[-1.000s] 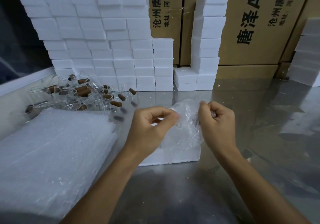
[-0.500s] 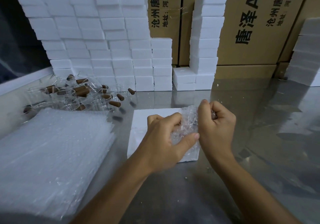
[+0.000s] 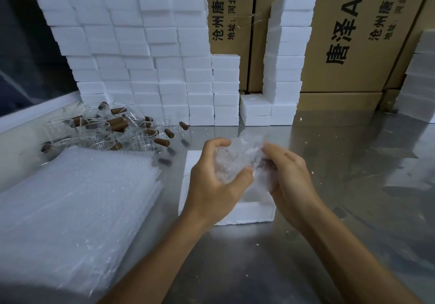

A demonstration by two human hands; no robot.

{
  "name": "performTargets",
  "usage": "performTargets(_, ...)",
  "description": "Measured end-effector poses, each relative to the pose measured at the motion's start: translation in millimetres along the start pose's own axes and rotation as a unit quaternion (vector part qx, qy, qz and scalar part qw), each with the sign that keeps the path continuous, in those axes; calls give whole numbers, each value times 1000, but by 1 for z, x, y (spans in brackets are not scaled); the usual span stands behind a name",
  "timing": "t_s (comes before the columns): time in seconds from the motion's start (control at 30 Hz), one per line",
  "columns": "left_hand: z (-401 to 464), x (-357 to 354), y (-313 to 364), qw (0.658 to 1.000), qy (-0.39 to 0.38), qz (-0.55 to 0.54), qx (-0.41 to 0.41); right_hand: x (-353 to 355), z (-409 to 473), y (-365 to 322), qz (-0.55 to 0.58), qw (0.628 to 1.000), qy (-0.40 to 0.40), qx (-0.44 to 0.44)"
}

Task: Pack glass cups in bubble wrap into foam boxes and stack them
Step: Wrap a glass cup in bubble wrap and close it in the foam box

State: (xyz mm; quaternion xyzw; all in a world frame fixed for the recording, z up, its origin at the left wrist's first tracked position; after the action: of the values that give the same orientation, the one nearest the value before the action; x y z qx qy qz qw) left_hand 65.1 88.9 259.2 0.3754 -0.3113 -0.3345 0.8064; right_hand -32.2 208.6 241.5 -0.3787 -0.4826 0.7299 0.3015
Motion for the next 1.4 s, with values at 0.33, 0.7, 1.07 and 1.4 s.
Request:
performTargets(0.33, -1, 1, 14, 972, -25, 220, -80, -23, -12, -23, -154, 971, -74, 165)
performTargets(0.7, -4, 5, 36, 935, -41, 296, -193, -56, -31, -15, -272, 924, -187, 192)
performTargets(1.07, 16, 31, 1, 997, 38, -17, 66, -49, -42, -38, -324, 874, -55, 358)
performTargets(1.4, 11, 11, -10, 965, -153, -127, 169, -49, -27, -16, -352, 898, -181, 193)
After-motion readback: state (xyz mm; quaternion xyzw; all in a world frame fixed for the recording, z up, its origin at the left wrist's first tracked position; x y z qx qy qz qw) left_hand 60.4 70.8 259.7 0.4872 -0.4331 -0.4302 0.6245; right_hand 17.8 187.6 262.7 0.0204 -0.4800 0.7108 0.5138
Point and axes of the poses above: each hand's wrist, its own z-axis towards the middle knuckle, its own x-axis out of the back of the hand, y = z × x, the point moved 7 cm from there along z, towards the middle knuckle, and after that the axes turned 4 degrees about -y, right-handed, at the moved point
